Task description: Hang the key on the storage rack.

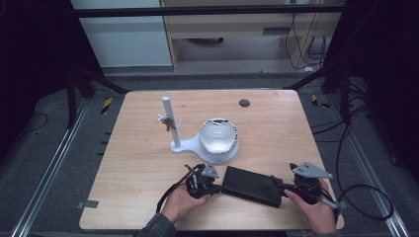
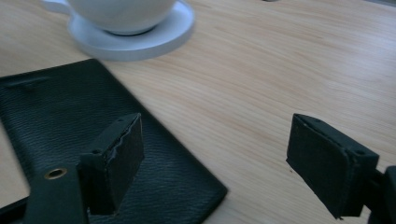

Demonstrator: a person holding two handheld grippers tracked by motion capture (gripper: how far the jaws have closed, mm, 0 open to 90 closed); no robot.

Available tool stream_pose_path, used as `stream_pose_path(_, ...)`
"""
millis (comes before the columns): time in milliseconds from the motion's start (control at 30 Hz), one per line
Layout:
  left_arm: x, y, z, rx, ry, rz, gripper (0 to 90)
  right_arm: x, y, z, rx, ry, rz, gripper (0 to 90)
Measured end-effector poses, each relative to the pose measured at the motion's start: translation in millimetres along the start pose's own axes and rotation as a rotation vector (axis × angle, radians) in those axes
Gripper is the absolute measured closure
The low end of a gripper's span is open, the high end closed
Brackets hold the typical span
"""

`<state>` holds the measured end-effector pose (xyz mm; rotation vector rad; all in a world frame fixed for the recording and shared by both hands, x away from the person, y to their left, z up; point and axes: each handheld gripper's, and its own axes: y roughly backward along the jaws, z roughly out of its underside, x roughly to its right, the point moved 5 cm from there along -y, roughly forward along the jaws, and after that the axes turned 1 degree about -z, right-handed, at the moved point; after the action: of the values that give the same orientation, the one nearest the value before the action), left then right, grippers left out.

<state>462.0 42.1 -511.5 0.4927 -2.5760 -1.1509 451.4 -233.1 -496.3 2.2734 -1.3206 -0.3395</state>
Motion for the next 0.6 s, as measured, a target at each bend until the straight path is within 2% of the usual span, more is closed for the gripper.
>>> stream_pose_path(133, -1.9, 0.7, -5.0, 0.011, 0.005, -0.004, 89.9, -22.0, -1.6, -5.6, -0.009, 0.035, -0.063, 16.0)
stream_pose_path(167, -1.9, 0.7, -5.0, 0.011, 0.005, -0.004, 89.8, -22.0, -1.6, -5.6, -0.009, 0.035, -0.063, 16.0)
stream_pose_path(333, -6.9, 3.1, -13.7, 0.021, 0.004, -0.010, 89.8, -55.3, -9.1, -13.7, -0.059, 0.124, -0.144, 12.9)
stream_pose_path(367, -6.9, 3.1, -13.7, 0.021, 0.004, -0.010, 89.8, -55.3, -9.1, -13.7, -0.059, 0.124, -0.144, 12.9)
stream_pose_path(400, -9.1, 4.4, -16.1, 0.027, 0.009, -0.008, 89.8, -63.5, -11.5, -15.7, -0.079, 0.153, -0.157, 12.8)
stream_pose_path(500, -9.9, 5.2, -18.6, 0.032, 0.009, -0.007, 89.8, -70.0, -14.8, -16.3, -0.101, 0.183, -0.171, 12.7)
stream_pose_path(567, -11.0, 5.9, -21.5, 0.049, 0.021, -0.003, 89.8, -71.7, -16.1, -15.9, -0.113, 0.189, -0.171, 12.7)
stream_pose_path(600, -12.3, 7.4, -24.0, 0.051, 0.020, -0.005, 89.8, -73.9, -20.0, -14.6, -0.141, 0.207, -0.172, 12.7)
